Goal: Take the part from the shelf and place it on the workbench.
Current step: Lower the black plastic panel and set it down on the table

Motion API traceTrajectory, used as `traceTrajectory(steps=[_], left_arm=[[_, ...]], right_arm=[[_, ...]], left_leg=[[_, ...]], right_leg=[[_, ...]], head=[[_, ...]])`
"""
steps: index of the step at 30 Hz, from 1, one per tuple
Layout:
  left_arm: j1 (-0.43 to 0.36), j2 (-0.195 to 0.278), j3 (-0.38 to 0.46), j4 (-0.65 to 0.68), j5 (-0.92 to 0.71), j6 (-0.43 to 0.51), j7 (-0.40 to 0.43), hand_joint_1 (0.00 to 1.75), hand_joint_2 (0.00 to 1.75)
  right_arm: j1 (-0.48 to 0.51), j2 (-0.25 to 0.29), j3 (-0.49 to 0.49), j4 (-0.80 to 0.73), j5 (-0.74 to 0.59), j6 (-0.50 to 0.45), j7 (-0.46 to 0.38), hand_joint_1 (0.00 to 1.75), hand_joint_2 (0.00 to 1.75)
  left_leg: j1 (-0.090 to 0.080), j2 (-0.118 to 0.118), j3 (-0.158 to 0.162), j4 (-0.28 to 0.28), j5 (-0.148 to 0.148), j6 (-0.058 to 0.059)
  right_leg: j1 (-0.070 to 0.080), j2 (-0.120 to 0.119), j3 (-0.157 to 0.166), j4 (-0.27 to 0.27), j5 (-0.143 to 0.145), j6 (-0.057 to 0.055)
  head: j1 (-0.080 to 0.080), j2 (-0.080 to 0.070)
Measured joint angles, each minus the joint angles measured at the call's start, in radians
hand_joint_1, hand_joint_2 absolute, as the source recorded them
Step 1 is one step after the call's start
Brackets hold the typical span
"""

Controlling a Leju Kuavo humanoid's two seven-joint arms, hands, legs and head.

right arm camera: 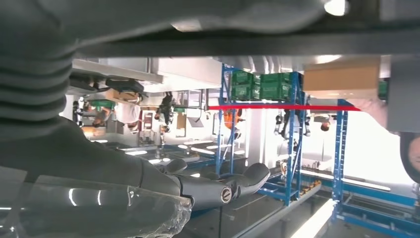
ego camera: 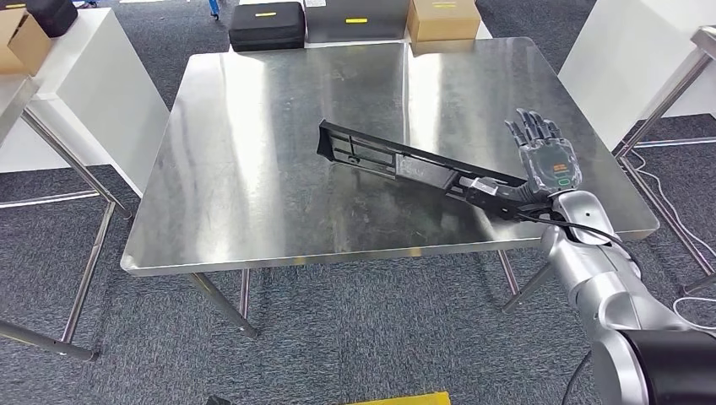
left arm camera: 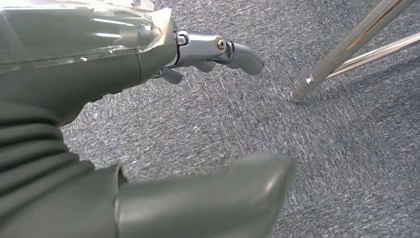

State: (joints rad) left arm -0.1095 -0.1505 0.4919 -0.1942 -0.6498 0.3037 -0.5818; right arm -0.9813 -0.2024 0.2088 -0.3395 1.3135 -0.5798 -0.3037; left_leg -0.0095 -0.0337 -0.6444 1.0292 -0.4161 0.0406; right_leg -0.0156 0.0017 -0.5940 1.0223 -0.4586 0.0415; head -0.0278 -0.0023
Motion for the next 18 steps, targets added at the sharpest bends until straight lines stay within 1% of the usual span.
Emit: traceTrajectory(steps=[2,6,9,12,18], left_arm=[[0.0,0.0,0.001,0.0,0.0,0.0,0.003,0.0,0.0],[0.001,0.0,0.006,0.0,0.0,0.0,0.007,0.0,0.0],[0.005,0.001,0.01,0.0,0.004,0.0,0.01,0.0,0.0],[0.01,0.002,0.019,0.0,0.01,0.0,0.01,0.0,0.0],[0.021,0.005,0.04,0.0,0.021,-0.001,0.004,0.0,0.0]], right_arm=[[0.001,-0.006,-0.004,0.0,0.002,0.0,0.005,0.0,1.75],[0.0,-0.026,-0.008,0.0,0.025,0.002,0.07,0.0,1.75],[-0.005,-0.056,-0.018,0.0,0.033,0.003,0.124,0.0,1.75],[-0.021,-0.105,-0.033,0.0,0.043,0.008,0.174,0.0,1.75],[-0.072,-0.226,-0.081,0.0,0.053,0.038,0.272,0.0,1.75]], left_leg=[[0.0,0.0,0.0,0.0,0.0,0.0],[0.0,-0.001,0.0,0.0,0.0,0.0],[0.0,-0.002,0.0,0.0,0.0,0.0],[0.0,-0.003,-0.001,0.001,0.0,0.0],[-0.001,-0.004,-0.003,0.003,0.0,0.001]], right_leg=[[0.0,0.0,0.0,0.0,0.0,0.0],[0.0,0.0,0.0,0.0,0.0,0.0],[0.0,-0.001,0.0,0.0,0.0,0.0],[0.0,-0.002,0.0,0.0,0.0,0.0],[0.0,-0.003,0.0,0.0,0.0,0.0]], head=[[0.0,0.0],[0.0,0.0],[0.0,0.0],[0.0,0.0],[0.0,0.0]])
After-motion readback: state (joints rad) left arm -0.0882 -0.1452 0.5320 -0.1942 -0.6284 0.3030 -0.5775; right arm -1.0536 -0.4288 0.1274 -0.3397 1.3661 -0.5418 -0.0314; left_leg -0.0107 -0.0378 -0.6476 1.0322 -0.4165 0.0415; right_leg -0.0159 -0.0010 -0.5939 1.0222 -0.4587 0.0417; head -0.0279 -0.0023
